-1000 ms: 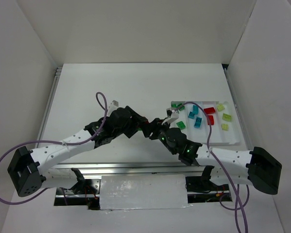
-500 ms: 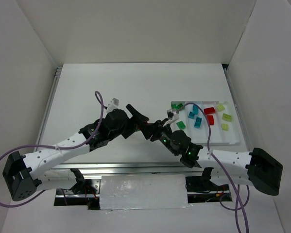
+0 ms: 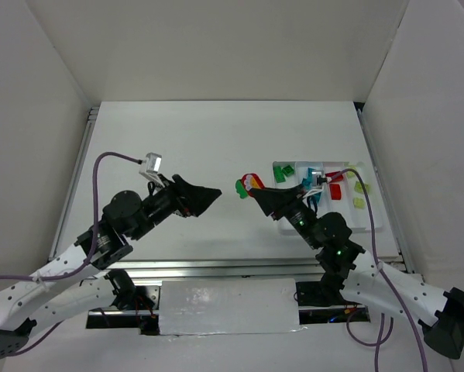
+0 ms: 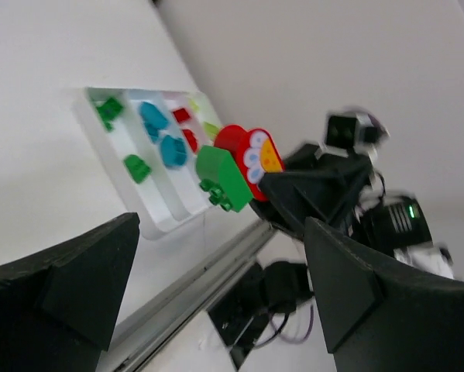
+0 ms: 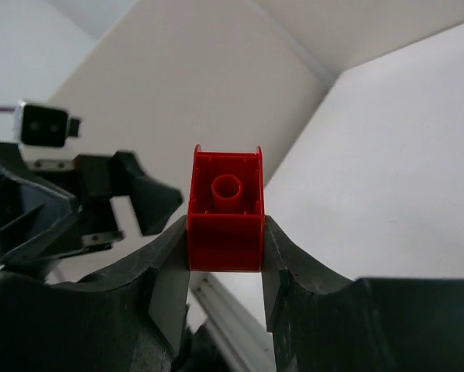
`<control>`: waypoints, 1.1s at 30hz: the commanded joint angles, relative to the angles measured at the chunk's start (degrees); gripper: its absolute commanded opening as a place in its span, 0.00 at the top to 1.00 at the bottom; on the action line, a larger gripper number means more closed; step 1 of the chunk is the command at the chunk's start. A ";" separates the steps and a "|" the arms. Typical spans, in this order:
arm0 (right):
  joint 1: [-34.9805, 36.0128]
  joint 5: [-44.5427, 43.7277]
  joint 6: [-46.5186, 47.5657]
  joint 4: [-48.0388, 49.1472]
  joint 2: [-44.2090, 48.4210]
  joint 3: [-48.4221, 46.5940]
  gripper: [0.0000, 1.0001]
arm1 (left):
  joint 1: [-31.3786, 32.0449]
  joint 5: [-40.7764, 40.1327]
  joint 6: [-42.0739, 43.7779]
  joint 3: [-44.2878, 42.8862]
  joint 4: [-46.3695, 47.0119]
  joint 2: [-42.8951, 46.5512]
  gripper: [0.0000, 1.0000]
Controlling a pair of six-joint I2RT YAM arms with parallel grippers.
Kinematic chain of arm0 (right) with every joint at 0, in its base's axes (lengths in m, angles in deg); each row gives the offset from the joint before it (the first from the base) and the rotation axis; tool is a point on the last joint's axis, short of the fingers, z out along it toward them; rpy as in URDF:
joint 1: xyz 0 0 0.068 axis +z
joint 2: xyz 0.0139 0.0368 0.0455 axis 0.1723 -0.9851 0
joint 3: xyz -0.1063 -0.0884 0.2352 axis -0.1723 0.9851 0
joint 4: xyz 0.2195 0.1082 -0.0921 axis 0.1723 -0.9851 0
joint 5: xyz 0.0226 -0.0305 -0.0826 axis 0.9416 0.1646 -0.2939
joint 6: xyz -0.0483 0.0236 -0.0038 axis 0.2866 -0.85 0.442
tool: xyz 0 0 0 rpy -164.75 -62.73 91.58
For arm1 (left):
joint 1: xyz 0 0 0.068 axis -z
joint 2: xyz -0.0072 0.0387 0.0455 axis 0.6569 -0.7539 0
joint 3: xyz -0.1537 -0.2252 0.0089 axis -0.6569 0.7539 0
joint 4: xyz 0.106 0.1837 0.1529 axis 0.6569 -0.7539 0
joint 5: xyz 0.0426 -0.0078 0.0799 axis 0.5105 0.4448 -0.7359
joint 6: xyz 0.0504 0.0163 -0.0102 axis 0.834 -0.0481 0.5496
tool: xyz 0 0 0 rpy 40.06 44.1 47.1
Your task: Sort the legos into containers by color
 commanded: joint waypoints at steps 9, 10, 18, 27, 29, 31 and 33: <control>-0.56 29.29 -2.44 16.36 -0.22 -1.33 1.00 | 0.01 30.50 11.57 3.12 23.11 -3.18 0.01; -0.56 29.56 -2.88 17.60 -0.57 -0.80 1.00 | 0.01 30.32 11.48 2.85 22.67 -3.44 0.01; -0.56 28.25 -3.24 21.22 -2.68 -0.36 1.00 | 0.01 34.71 10.26 2.24 25.56 -6.43 0.35; -0.21 32.11 -1.13 20.71 -3.92 -0.36 0.44 | 0.01 36.12 12.62 0.83 23.55 -6.09 1.00; -0.30 33.24 0.97 17.72 -2.78 -1.41 0.39 | 0.01 36.38 12.98 0.83 22.93 -5.73 1.00; -0.30 33.95 2.73 13.49 -2.07 -3.52 0.27 | 0.01 36.82 12.98 1.00 22.49 -5.29 1.00; -0.30 34.39 3.88 11.30 -1.72 -4.75 0.26 | 0.01 38.31 13.50 1.01 22.58 -5.64 1.00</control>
